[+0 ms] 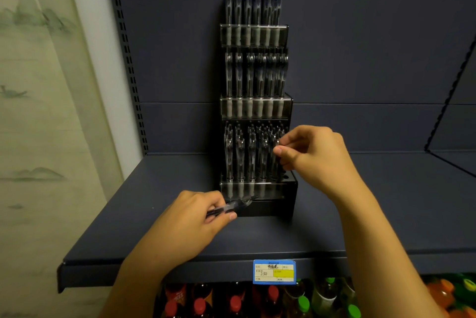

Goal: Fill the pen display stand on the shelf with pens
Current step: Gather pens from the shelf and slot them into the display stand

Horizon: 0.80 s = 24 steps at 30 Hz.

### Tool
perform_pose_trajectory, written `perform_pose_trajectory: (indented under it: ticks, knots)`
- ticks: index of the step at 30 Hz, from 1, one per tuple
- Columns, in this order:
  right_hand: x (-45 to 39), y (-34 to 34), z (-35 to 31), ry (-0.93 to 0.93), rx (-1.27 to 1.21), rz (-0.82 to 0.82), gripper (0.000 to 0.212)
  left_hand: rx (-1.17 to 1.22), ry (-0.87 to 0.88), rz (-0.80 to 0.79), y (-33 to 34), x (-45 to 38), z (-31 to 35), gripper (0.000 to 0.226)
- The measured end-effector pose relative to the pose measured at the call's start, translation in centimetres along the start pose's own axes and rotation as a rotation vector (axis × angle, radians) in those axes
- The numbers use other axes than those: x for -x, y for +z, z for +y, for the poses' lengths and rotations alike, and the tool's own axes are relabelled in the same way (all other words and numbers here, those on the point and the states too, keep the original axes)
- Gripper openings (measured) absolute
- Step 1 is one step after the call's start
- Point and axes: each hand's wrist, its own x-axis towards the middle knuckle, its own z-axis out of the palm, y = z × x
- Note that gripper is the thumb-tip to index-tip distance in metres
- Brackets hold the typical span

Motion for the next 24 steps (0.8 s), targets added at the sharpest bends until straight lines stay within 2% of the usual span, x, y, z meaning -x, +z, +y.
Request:
perform_pose_trajectory:
  ticks: [10, 13, 17, 24]
  knots:
    - [1.7, -1.2, -0.9, 0.017, 0.237, -0.099, 0.018, 0.013, 0.02, 0.027, -0.2, 0.0, 0.3, 0.026]
    - [2.7, -1.1, -2.0, -0.041, 0.22, -0.26, 0.022, 0.008, 0.039, 0.043, -0.3, -0.2, 0.4, 0.027]
    - [3.3, 0.2, -2.3, -0.144, 0.236, -0.491, 0.041, 0.01, 0.06, 0.046, -0.4, -0.5, 0.9, 0.023]
    - [3.2, 1.2, -1.5, -0.228, 0.078, -0.49, 0.018, 0.014, 0.06, 0.042, -0.5, -0.6, 1.2, 0.023]
